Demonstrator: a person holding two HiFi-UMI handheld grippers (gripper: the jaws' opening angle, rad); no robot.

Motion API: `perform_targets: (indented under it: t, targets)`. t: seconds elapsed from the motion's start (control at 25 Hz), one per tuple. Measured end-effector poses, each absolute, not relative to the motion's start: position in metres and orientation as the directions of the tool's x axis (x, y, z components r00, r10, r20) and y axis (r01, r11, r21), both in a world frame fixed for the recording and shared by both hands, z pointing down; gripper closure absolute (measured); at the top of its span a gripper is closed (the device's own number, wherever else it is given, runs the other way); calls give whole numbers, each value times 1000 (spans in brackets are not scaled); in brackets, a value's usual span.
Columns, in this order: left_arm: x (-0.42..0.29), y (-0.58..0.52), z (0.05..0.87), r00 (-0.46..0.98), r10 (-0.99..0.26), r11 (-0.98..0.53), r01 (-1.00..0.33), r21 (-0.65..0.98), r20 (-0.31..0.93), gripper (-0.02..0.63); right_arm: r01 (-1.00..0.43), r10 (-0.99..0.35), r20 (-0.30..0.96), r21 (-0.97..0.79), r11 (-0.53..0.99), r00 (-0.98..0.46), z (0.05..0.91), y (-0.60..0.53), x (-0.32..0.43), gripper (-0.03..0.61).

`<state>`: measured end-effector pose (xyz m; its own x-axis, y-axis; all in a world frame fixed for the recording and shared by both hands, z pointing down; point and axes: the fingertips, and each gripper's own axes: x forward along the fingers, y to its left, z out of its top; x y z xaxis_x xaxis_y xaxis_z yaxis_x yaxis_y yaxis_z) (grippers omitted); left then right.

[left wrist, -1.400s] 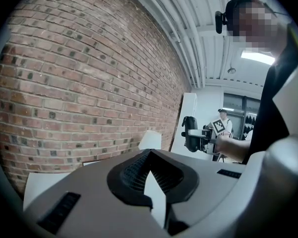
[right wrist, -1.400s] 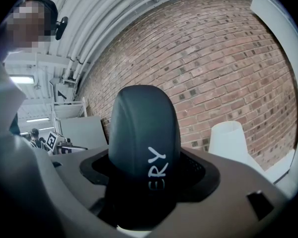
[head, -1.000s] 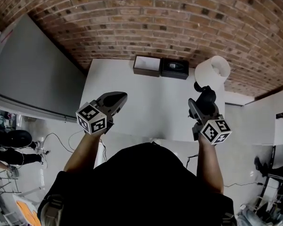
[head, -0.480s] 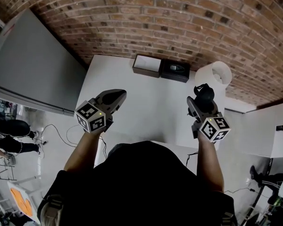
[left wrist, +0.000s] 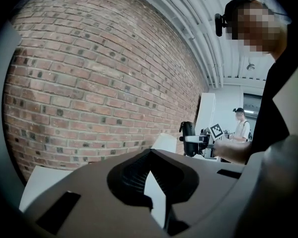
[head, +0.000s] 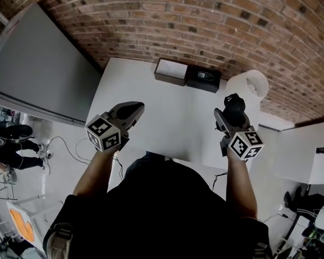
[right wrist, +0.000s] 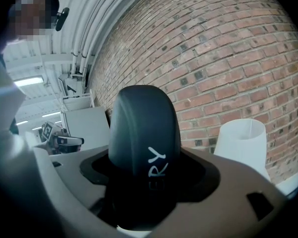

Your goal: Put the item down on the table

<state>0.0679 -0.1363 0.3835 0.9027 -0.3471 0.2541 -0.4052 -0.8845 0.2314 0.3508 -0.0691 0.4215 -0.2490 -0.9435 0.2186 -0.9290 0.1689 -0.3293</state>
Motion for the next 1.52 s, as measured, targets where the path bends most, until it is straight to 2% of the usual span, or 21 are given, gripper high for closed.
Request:
perform_targets:
  t: [0.6,1.2,1.52]
  targets:
    - [57,-156,388,916,-332,-890,-383,247,224,597,-944,-922,291,-280,172,-254,451,-86,332,219]
    - [41,-182,406,916,-321,-880,-383,281,241,597,-945,-854,429,-262,193,-294,513,-111,297,219]
    - [16,-193,419,904,-344,-859,-412,305,253,597,-951,-798,516,-182,251,-310,553,-125,270,219]
